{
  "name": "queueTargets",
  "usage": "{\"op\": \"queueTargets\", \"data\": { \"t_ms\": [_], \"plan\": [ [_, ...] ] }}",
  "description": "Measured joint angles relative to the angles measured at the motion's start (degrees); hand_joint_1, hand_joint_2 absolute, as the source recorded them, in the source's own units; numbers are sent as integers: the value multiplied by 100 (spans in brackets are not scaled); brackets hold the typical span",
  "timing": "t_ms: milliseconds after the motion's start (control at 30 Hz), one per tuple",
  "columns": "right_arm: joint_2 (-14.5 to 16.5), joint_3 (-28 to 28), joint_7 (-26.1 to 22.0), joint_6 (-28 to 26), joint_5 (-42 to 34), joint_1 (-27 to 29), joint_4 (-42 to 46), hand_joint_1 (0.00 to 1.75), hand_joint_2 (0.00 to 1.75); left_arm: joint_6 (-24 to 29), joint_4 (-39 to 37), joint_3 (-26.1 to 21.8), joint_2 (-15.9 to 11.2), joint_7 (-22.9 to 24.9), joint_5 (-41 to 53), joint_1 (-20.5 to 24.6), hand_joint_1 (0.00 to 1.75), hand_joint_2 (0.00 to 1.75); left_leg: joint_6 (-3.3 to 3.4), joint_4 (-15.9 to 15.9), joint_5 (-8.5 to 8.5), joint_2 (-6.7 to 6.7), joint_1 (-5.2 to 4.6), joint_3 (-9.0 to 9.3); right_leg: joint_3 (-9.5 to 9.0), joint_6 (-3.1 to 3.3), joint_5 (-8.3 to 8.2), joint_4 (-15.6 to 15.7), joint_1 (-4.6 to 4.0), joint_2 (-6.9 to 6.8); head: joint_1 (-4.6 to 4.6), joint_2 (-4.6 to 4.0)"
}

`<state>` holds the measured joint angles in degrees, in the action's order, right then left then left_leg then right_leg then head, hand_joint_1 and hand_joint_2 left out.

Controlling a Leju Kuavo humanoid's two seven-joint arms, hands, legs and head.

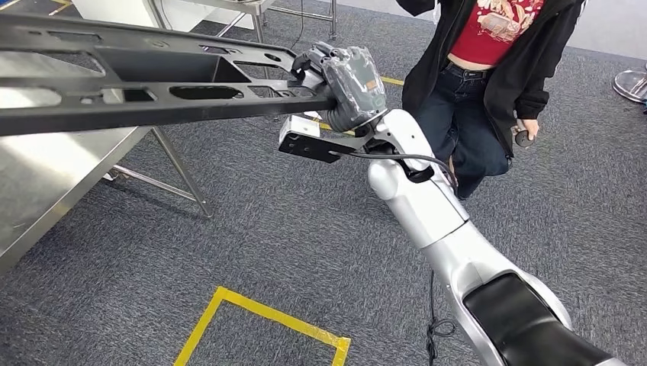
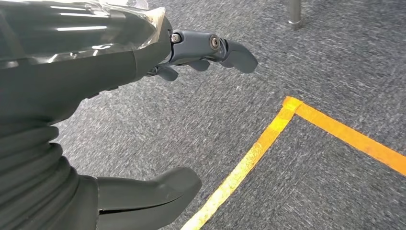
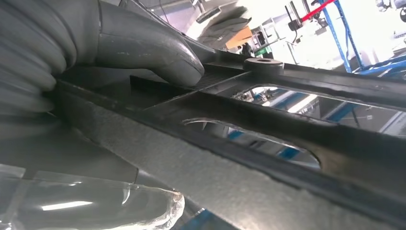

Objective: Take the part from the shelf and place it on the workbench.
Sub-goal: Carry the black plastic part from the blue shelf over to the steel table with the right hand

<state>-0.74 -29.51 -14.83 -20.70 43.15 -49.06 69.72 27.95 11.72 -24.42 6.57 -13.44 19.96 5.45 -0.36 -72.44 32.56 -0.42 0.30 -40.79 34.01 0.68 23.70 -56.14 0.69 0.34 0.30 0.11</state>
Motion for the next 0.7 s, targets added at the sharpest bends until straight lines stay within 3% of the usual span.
{"op": "queueTargets", "data": {
  "t_ms": [33,67,133,200,300,367,500,700],
  "plan": [
    [-2,5,-27,-22,-33,32,-26,175,175,1,0,-2,-3,0,1,-12,0,175,-20,-53,-9,6,17,-113,-46,-11,37,-2,1,6,0,0],
    [-4,12,-55,-46,-62,65,-53,175,175,3,0,-4,-8,0,1,-22,0,175,-30,100,-155,14,31,-119,-102,-22,75,-4,2,11,1,0],
    [-5,25,-112,-89,-104,108,-104,175,175,10,0,-16,-20,0,2,-31,0,175,-13,867,-735,26,47,105,-213,-51,156,-2,3,17,2,0],
    [-4,34,-149,-124,-125,113,-143,175,175,15,1,-41,-26,0,4,-25,0,175,47,1470,-1050,31,25,321,-257,-95,217,-3,-14,30,2,0],
    [-3,50,-163,-146,-131,127,-193,175,175,7,1,-66,-26,4,6,-23,0,175,162,1585,-1076,24,-17,414,-247,-186,275,9,-38,40,4,0],
    [-5,57,-162,-151,-114,128,-220,175,175,-5,1,-79,-25,7,5,-24,0,175,177,1627,-1100,13,-33,455,-281,-222,276,-2,-52,22,10,0],
    [4,54,-123,-170,-22,113,-275,175,175,-19,0,-91,-25,9,7,-9,0,175,159,1633,-1088,-15,-103,475,-338,-163,310,42,-51,-6,17,0],
    [12,38,-61,-175,74,112,-381,175,175,-20,0,-99,-24,9,13,-20,0,175,202,1627,-1069,-17,-132,463,-343,-193,316,79,-26,-11,18,0]
  ]
}}
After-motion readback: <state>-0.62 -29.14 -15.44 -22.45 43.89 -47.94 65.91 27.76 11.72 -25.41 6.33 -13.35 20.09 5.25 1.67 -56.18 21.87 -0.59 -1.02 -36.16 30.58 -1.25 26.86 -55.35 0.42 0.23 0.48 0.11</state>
